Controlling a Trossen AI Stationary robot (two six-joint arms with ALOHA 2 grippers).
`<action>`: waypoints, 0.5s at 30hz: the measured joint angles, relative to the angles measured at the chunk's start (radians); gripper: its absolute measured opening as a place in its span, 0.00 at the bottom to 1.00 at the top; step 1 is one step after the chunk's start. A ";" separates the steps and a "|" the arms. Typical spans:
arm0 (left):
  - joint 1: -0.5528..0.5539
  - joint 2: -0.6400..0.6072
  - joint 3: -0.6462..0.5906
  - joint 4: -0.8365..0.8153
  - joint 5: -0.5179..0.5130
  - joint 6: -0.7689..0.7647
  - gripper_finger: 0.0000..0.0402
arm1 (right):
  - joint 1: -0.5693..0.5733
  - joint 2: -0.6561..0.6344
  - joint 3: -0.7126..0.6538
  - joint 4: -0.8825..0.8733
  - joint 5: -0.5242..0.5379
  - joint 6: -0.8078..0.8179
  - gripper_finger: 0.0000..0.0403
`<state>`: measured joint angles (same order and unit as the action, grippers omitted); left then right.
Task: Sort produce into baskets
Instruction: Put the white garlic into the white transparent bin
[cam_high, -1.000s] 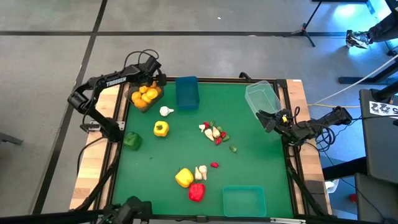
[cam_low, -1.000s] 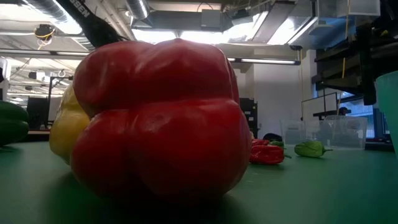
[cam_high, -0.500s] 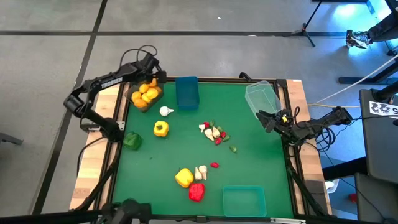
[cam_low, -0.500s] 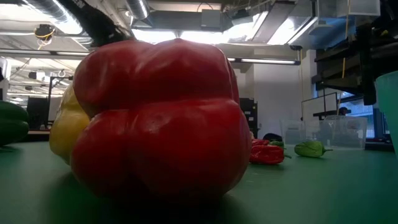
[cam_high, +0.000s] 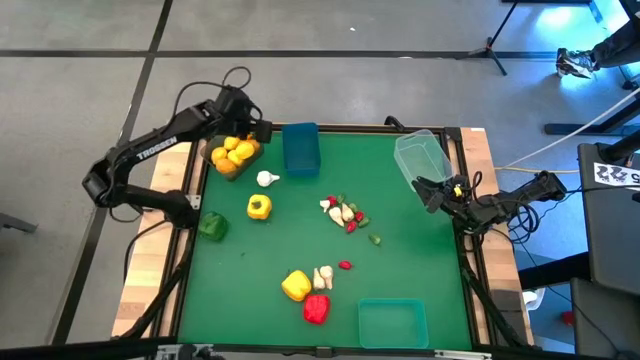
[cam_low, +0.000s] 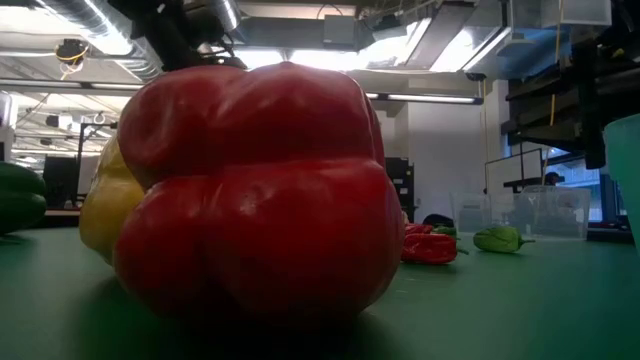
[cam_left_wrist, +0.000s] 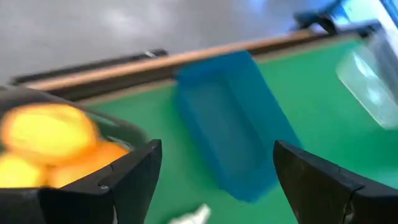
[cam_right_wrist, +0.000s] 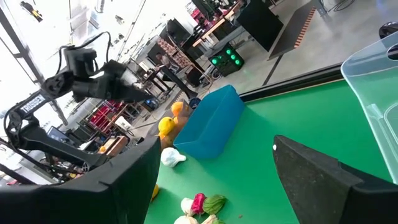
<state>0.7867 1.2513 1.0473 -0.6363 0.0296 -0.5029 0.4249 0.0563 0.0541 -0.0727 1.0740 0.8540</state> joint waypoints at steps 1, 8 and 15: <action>-0.017 -0.001 0.000 -0.018 0.000 -0.027 0.76 | 0.000 0.000 0.000 0.000 0.000 0.000 0.75; -0.103 0.012 -0.070 0.013 -0.024 -0.079 0.76 | 0.000 0.000 0.000 -0.002 0.000 0.000 0.75; -0.195 0.017 -0.099 0.051 0.060 0.186 0.76 | 0.000 0.000 0.000 0.000 0.004 0.001 0.75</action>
<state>0.5917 1.2678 0.9485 -0.5858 0.0898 -0.3167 0.4248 0.0563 0.0540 -0.0730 1.0777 0.8547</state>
